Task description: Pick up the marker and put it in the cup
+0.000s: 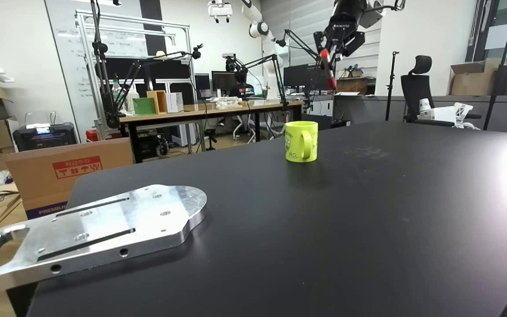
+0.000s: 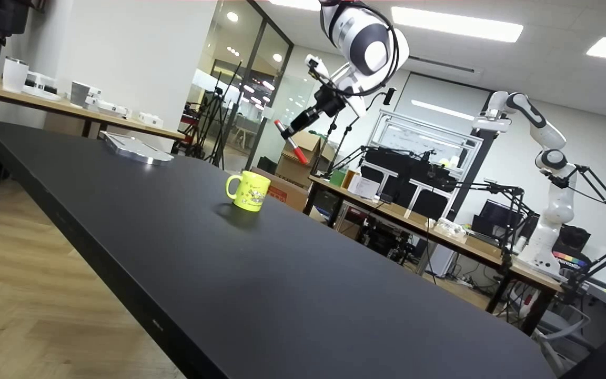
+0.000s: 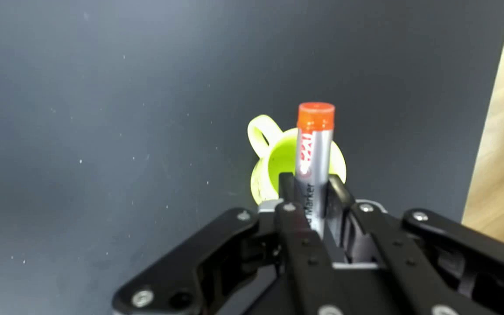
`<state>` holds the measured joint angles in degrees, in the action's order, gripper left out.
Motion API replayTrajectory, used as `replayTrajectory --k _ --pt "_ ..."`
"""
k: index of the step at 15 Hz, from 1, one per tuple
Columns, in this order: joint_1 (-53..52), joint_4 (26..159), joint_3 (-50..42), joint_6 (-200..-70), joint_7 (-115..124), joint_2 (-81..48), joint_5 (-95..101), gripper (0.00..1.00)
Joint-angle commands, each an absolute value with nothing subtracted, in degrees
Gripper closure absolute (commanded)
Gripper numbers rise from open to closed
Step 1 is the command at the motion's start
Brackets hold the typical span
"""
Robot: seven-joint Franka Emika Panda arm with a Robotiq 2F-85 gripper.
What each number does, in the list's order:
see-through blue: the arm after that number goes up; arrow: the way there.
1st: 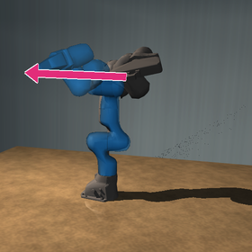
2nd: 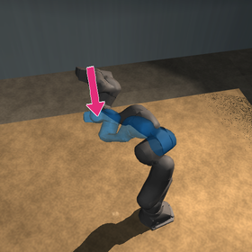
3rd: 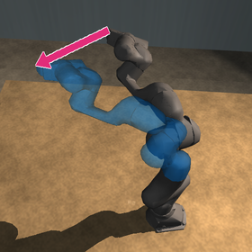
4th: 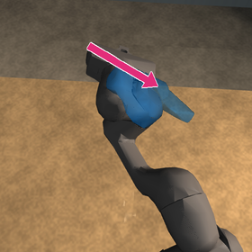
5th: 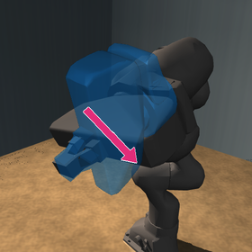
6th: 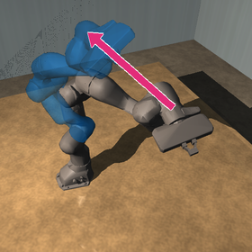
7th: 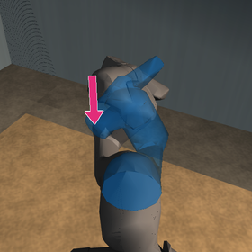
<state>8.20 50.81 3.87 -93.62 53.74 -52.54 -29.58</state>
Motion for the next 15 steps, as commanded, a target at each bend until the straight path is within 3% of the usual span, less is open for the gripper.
replayTrajectory --k 1,2,12,13,15 --pt "8.3 49.4 4.4 -91.3 53.8 -52.7 -30.2 0.95" --pt "8.3 48.8 4.6 -90.6 53.7 -52.8 -30.3 0.80" --pt "8.3 49.1 4.6 -91.3 53.5 -53.3 -30.3 0.80" --pt "8.3 49.1 4.6 -91.3 53.5 -53.3 -30.3 0.95" --pt "8.4 47.2 5.7 -90.9 53.7 -54.7 -31.7 0.95"
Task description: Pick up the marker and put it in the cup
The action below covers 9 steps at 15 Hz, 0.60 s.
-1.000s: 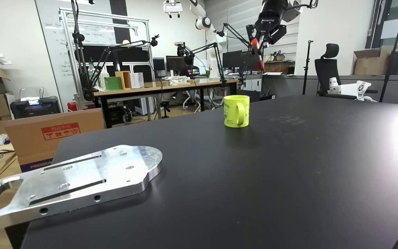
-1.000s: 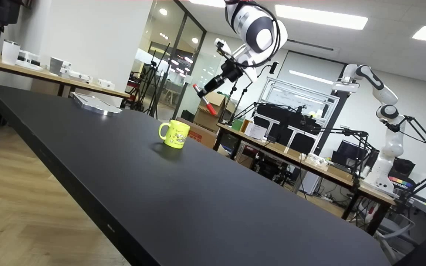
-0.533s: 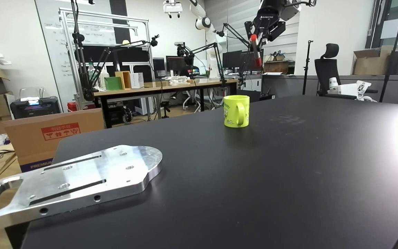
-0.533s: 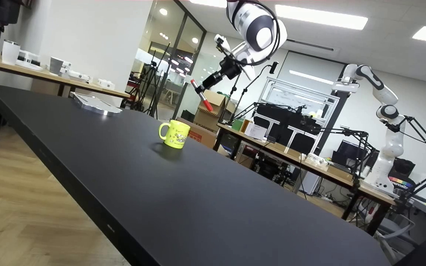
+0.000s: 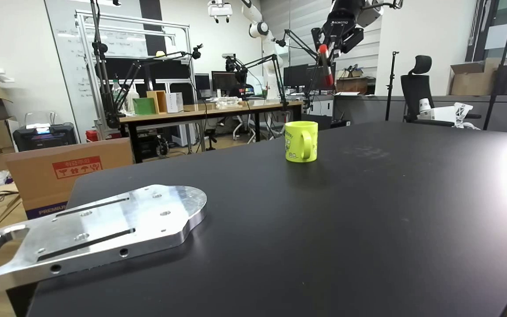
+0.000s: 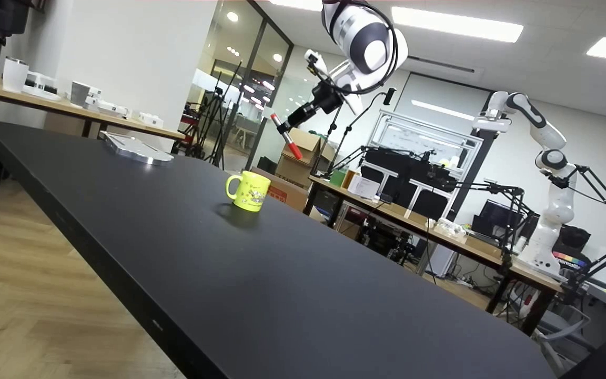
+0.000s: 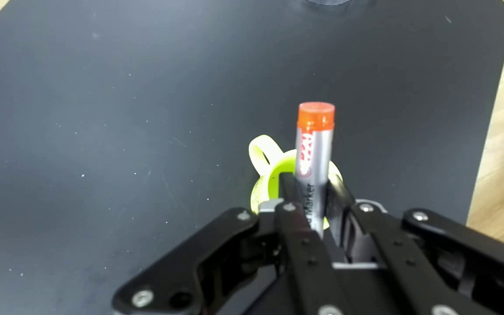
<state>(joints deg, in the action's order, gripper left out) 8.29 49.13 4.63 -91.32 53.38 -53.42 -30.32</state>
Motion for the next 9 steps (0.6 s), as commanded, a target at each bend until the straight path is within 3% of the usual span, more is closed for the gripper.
replayTrajectory --k 1,9 --pt "8.3 46.5 6.1 -91.4 53.7 -55.4 -32.3 0.95" --pt "6.4 39.9 8.4 -89.8 56.2 -64.3 -36.1 0.95"
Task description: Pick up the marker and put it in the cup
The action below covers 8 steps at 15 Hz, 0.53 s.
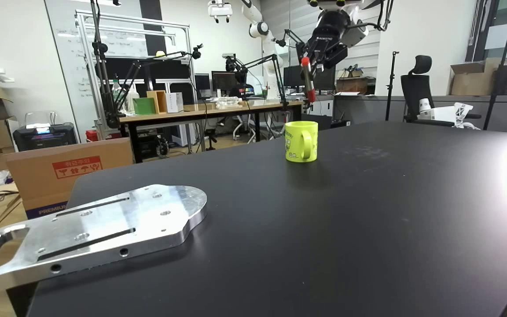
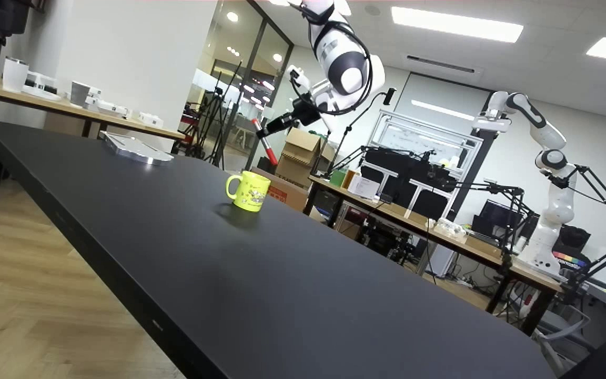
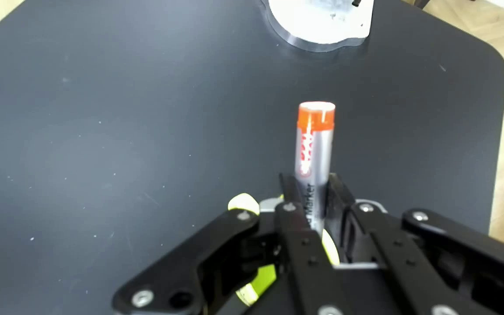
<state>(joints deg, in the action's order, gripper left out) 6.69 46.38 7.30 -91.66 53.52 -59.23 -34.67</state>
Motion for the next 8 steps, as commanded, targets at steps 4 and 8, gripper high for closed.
replayTrajectory --k 4,8 --pt "6.1 36.6 9.6 -89.5 55.7 -68.9 -37.2 0.95" --pt "6.3 33.9 10.3 -90.2 55.2 -72.6 -37.7 0.95"
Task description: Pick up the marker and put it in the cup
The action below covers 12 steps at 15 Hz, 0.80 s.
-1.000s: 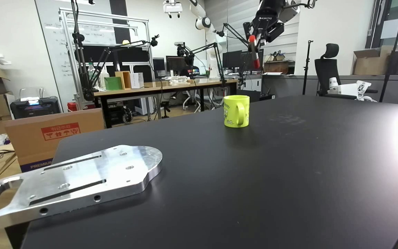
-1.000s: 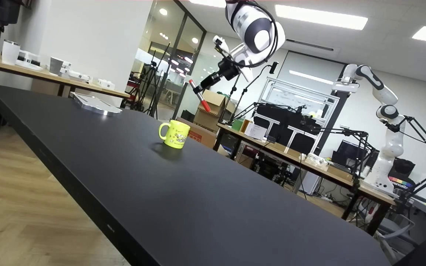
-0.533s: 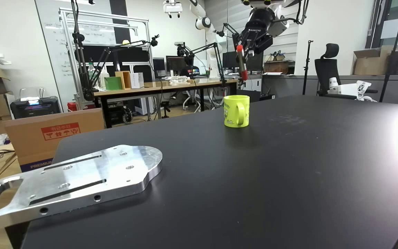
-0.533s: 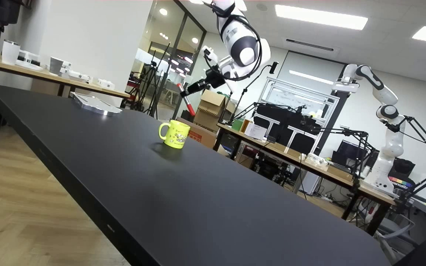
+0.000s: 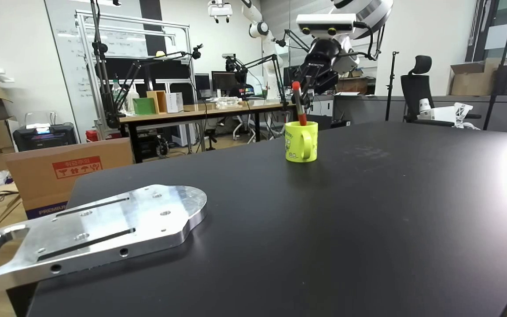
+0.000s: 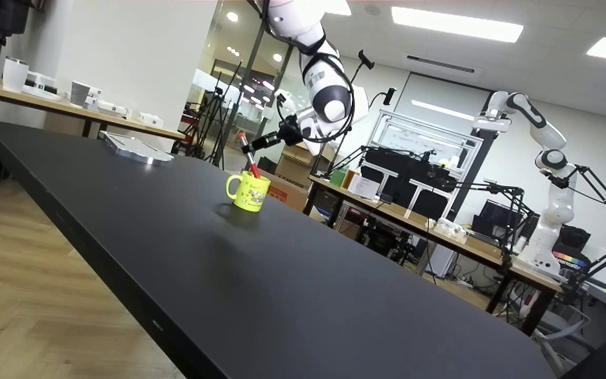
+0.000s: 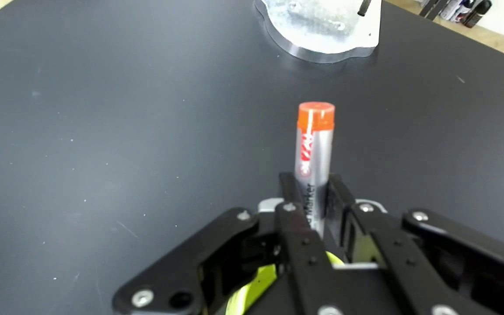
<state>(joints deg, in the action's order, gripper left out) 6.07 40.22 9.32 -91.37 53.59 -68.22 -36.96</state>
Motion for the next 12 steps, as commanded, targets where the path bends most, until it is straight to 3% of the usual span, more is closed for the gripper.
replayTrajectory --k 1,3,5,12 --pt "6.3 33.3 10.4 -90.2 55.4 -73.3 -37.8 0.95" --pt "6.4 32.2 10.4 -90.3 55.7 -74.5 -37.5 0.95" --pt "6.5 31.4 10.8 -89.3 55.8 -75.1 -37.5 0.54" --pt "6.9 29.8 12.9 -86.5 54.8 -71.4 -38.3 0.08"
